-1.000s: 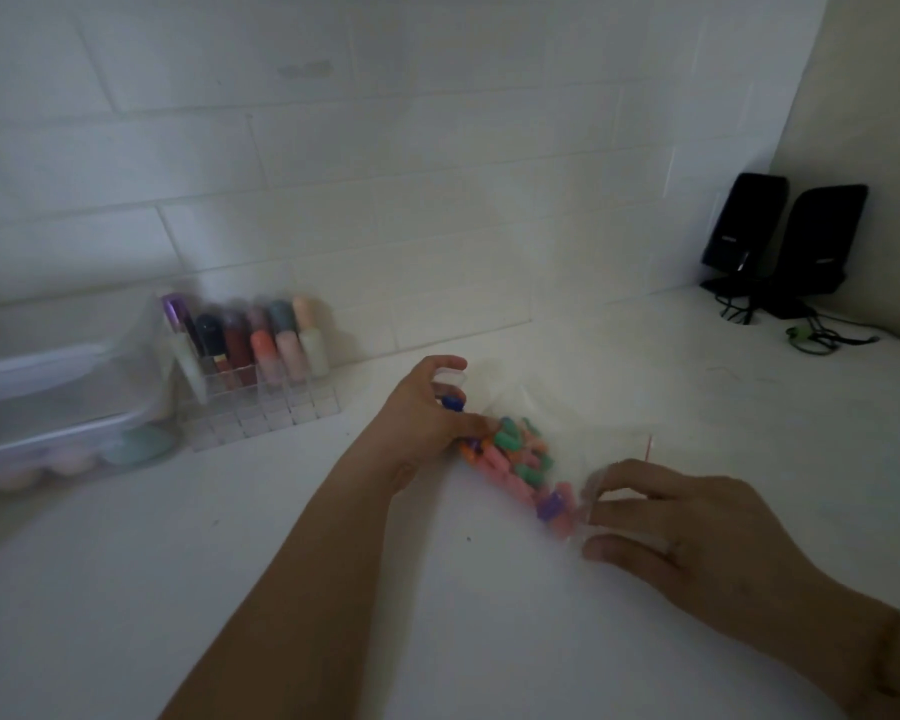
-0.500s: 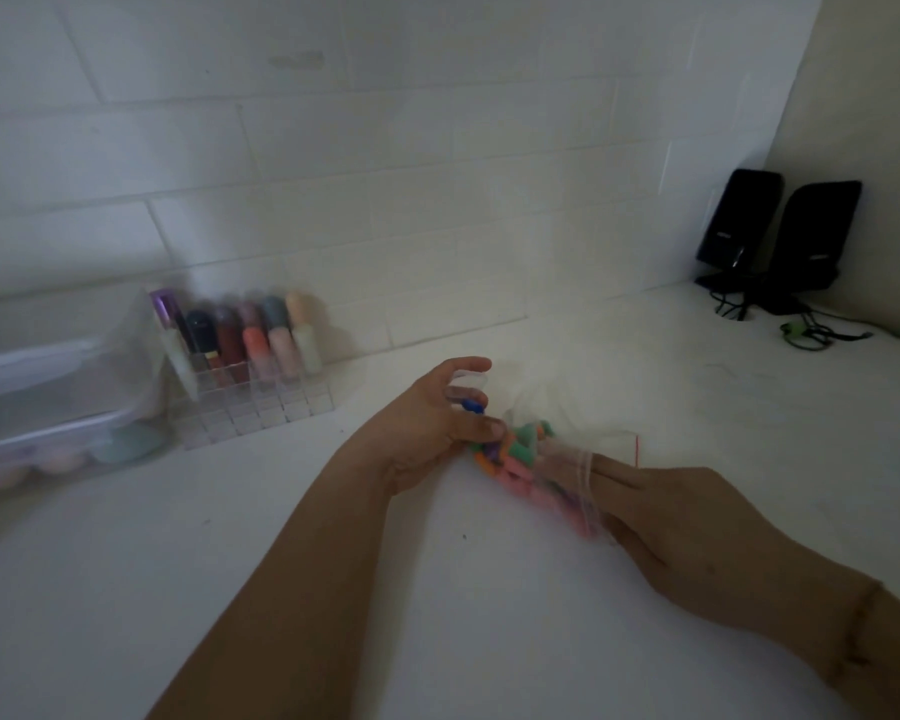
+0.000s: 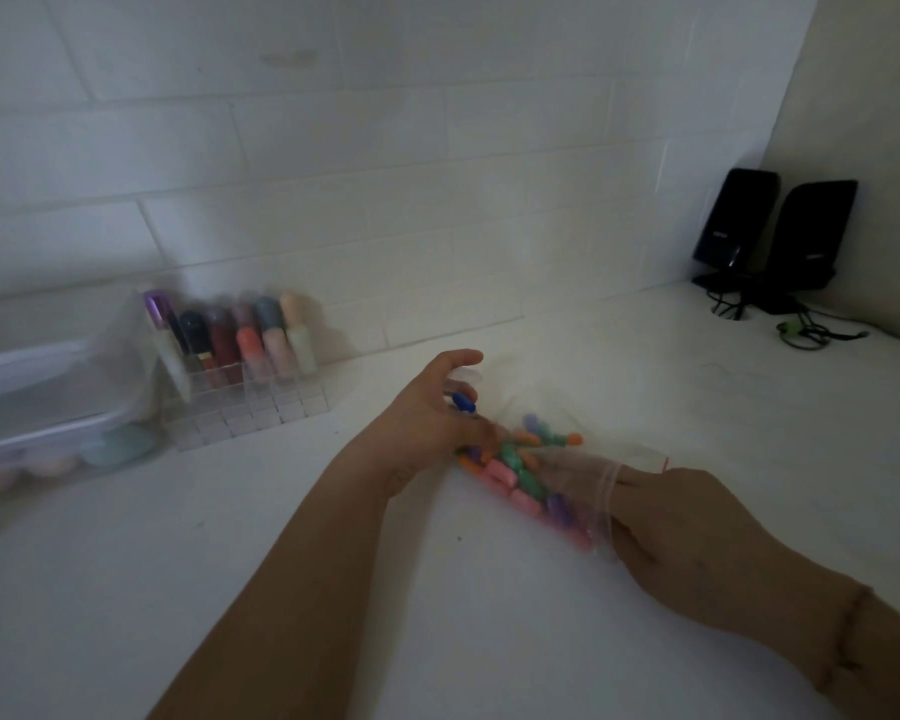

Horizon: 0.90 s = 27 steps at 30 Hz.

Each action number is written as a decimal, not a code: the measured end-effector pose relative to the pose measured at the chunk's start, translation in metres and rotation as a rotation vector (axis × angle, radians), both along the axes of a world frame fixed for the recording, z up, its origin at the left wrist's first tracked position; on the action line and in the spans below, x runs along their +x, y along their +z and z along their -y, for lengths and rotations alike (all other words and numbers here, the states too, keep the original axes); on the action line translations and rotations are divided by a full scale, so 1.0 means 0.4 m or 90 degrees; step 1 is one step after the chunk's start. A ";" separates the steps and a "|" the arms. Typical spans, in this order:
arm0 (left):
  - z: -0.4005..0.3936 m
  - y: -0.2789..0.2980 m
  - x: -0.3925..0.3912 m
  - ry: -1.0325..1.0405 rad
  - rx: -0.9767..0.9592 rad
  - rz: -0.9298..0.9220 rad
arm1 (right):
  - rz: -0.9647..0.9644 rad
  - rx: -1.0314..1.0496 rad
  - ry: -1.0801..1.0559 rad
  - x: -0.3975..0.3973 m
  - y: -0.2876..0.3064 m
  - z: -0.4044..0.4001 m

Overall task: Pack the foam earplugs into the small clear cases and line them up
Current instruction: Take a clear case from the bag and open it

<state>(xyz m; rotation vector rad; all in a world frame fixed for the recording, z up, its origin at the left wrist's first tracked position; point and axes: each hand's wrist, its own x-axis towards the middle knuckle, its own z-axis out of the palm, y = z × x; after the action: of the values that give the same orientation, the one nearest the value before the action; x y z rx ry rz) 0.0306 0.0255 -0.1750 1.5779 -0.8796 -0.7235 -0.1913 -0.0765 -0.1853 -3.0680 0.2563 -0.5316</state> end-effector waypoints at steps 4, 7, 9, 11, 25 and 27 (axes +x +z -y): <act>-0.001 -0.004 -0.007 -0.042 0.020 0.038 | -0.105 0.000 -0.119 0.000 0.017 -0.014; 0.004 -0.004 -0.006 -0.041 0.014 0.038 | -0.100 -0.034 -0.091 0.001 0.007 -0.009; 0.014 -0.004 -0.002 0.022 -0.025 0.004 | 0.033 0.008 -0.077 -0.002 0.003 0.000; 0.030 -0.008 -0.001 0.089 -0.077 -0.053 | 0.051 -0.007 -0.091 -0.005 0.008 -0.007; 0.049 -0.006 -0.037 0.051 0.015 0.033 | -0.109 -0.056 -0.109 0.031 0.038 -0.012; 0.048 -0.004 -0.039 0.051 -0.005 -0.003 | -0.045 0.013 -0.142 0.035 0.030 -0.007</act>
<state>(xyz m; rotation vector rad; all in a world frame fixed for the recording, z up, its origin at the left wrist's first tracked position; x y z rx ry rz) 0.0150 0.0061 -0.1768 1.5953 -0.8096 -0.6662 -0.1771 -0.0739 -0.1734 -3.0598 0.6058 -0.4232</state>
